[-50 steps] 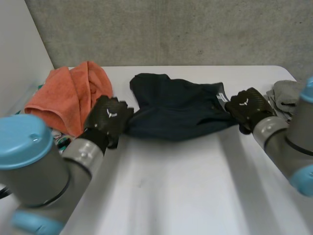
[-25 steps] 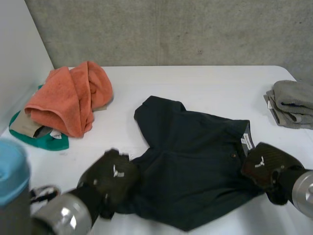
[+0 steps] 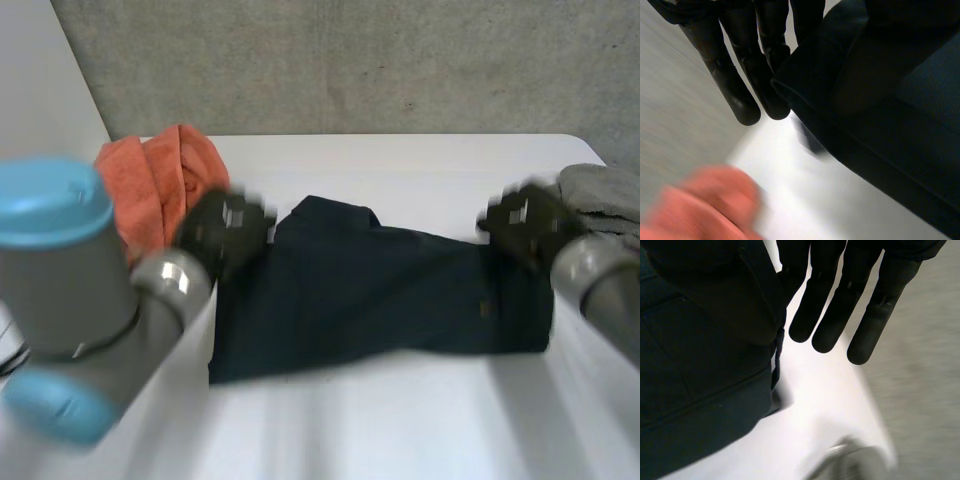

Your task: Fold the laundry.

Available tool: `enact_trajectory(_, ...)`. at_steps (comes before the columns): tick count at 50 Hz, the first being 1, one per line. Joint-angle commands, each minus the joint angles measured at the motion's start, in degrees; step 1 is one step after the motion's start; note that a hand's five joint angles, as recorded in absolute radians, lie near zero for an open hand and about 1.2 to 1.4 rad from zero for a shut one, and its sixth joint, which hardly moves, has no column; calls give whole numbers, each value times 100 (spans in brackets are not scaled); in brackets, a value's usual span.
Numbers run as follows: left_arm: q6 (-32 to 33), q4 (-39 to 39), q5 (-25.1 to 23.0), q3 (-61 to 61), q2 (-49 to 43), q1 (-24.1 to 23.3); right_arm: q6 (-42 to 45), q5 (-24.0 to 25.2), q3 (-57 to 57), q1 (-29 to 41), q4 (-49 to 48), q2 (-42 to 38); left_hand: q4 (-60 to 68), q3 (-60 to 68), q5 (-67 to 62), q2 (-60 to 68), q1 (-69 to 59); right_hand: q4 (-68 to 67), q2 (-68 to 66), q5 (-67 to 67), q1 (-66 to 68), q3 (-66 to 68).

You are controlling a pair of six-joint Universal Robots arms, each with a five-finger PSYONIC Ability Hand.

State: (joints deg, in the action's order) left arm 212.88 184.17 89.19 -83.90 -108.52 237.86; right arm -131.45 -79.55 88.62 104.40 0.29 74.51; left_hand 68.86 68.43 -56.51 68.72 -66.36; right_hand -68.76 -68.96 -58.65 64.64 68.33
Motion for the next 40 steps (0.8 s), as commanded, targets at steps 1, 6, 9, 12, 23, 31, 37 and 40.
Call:
enact_trajectory(1,464,2047,-33,3032,-679,295,-898,-929,-2637,457,-1591,-692,1114,1157,-1349,1128,-1364,-1124,-1104,-1135,1536,1167)
enact_trajectory(6,228,3361,55,3810,-688,402,-1453,-1089,-3105,713,-3349,-543,1114,1157,-1349,1128,-1364,-1124,-1104,-1135,1536,1167)
enact_trajectory(9,-131,3310,46,3794,-644,428,-1488,-1071,-3140,722,-3773,-481,1114,1157,-1349,1128,-1364,-1124,-1104,-1135,1536,1167)
enact_trajectory(12,-264,3012,20,3636,-644,411,-1506,-1045,-3158,704,-3572,-533,1114,1157,-1349,1128,-1364,-1124,-1104,-1135,1536,1167)
enact_trajectory(23,-335,2571,-7,2045,-749,534,-1497,-729,-2518,722,-2799,-1139,1114,1157,-1349,1128,-1364,-1124,-1104,-1135,1536,1167)
enact_trajectory(31,-520,2545,-16,578,-1294,525,-1445,-535,-1357,730,-2359,-1720,1114,1157,-1349,1128,-1364,-1124,-1104,-1135,1536,1167)
enact_trajectory(37,-520,2457,-16,-381,-1277,481,-970,-544,-601,652,-1577,-1764,1114,1157,-1349,1128,-1364,-1124,-1104,-1135,1536,1167)
enact_trajectory(40,-502,2071,-24,-872,-716,402,-821,-517,-328,643,-1234,-1659,1114,1157,-1349,1128,-1364,-1124,-1104,-1135,1536,1167)
